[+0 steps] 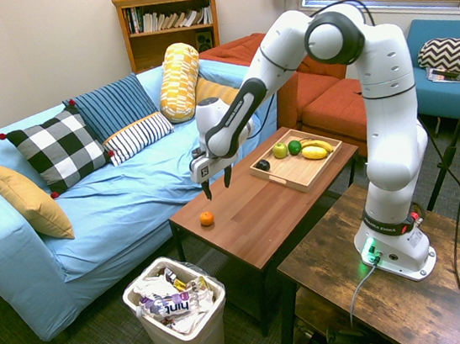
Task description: Put the tangerine in the tray
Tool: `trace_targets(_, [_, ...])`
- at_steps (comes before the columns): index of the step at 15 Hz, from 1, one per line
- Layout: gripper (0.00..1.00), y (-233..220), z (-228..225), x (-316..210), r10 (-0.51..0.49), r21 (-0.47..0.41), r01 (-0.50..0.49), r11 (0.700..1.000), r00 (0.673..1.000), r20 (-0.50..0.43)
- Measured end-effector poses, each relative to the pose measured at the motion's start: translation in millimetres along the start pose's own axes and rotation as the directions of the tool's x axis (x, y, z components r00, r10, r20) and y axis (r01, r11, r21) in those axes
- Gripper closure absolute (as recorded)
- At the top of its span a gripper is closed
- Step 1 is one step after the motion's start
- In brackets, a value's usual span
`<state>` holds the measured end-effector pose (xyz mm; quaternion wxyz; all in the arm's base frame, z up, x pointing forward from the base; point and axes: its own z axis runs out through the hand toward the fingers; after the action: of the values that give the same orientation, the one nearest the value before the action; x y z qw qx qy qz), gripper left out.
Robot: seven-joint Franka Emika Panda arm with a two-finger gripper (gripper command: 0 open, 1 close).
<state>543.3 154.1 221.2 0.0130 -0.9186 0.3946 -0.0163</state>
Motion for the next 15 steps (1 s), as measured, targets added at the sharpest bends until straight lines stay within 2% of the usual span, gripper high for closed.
trace_targets(6, [0.0,-67,75,6,0.027,-0.037,-0.028,0.999,0.999,-0.03])
trace_targets(15, [0.0,-71,106,14,0.062,-0.103,-0.064,0.993,0.998,-0.019])
